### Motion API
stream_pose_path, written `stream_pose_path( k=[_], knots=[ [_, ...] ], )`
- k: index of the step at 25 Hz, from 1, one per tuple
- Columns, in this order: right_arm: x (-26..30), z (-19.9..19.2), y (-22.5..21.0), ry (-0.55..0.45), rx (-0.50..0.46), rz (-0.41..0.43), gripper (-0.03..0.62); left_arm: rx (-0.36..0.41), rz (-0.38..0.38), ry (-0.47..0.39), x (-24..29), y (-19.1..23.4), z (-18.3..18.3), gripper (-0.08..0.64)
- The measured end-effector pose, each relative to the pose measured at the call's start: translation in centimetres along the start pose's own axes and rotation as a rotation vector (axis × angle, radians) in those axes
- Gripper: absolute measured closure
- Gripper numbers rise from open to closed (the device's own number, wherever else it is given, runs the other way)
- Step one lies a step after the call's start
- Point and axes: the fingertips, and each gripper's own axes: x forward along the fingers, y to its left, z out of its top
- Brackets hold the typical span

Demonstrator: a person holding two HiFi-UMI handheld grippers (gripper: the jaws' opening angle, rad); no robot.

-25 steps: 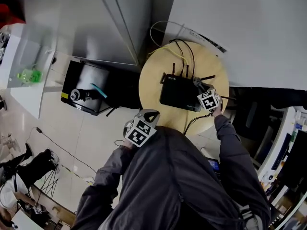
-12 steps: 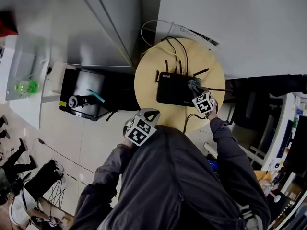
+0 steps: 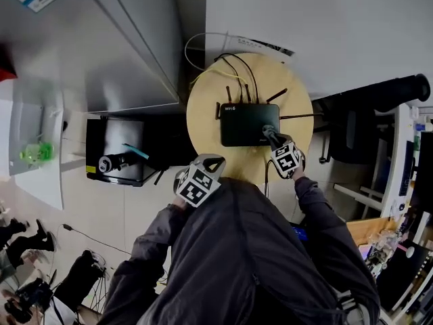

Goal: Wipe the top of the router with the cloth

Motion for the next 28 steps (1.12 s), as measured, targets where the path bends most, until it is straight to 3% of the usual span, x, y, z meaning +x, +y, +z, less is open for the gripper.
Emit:
stream_pose_path(
  k=[9,15,17,20,25,28],
  knots=[
    [-0.6,-1.3,1.3,0.02,0.082,-0.043,0.558,0.022,-0.018,0.004,-2.1,1.6,-1.6,0.56],
    [-0.5,-1.1,1.3,0.078,0.047,-0.067,0.557,0.0,0.0,-0.016,-3.5,2.8,-2.1,0.56],
    [-0.6,0.2,2.5,0.043,0.034,-0.069,0.557,-0.001,0.0,-0.02,-3.7,2.8,-2.2,0.56],
    [-0.5,3.8,7.0,-0.068,-0.005,-0.013,0.557,-0.007,0.005,-0.024,-3.8,2.9,-2.2,0.56],
    [0.6,8.5,17.6,-0.148,-0.145,0.19,0.557,-0.026,0.026,-0.016,-4.0,2.8,-2.6,0.56],
    [2.1,8.7,20.0,-0.139,-0.057,0.259,0.557,-0.034,0.046,-0.004,-4.1,2.7,-3.1,0.56]
  ],
)
